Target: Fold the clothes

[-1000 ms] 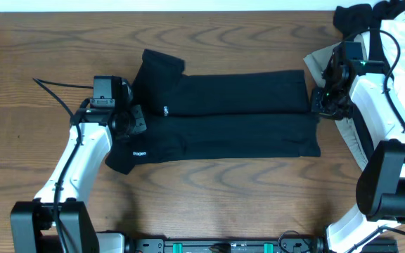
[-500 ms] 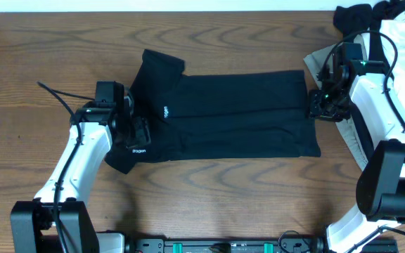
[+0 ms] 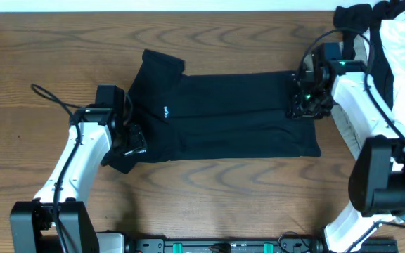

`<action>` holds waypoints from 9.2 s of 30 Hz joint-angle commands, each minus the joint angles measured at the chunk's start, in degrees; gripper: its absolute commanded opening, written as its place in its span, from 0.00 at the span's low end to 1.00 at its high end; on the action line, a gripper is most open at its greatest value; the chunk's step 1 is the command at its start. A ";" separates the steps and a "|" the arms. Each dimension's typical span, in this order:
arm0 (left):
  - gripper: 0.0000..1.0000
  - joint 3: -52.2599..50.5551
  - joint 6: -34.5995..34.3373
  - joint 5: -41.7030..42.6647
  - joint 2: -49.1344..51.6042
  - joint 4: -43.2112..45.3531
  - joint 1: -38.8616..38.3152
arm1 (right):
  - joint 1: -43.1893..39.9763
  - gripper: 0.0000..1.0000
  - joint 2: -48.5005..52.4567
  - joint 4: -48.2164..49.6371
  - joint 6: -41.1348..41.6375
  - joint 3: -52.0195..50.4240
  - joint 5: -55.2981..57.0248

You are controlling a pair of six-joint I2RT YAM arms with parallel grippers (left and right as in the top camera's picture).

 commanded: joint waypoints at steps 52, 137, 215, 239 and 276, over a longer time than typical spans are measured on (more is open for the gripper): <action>0.19 -13.64 1.38 -9.05 -0.74 30.56 9.07 | 0.37 0.30 16.85 -0.90 -1.95 -0.33 1.75; 0.08 -12.96 11.06 25.94 -3.61 45.40 3.93 | -1.81 0.30 16.85 -3.13 -1.90 -0.33 2.78; 0.53 -10.78 10.54 9.35 1.38 14.16 3.87 | -6.82 0.29 16.85 -4.90 6.25 -3.85 10.51; 0.66 -12.70 14.82 -11.93 11.28 36.68 5.49 | -7.13 0.29 16.85 -5.29 6.01 -3.85 10.51; 0.74 -12.68 17.62 15.54 -11.10 41.33 3.65 | -5.60 0.30 -7.15 2.38 5.99 -3.61 5.75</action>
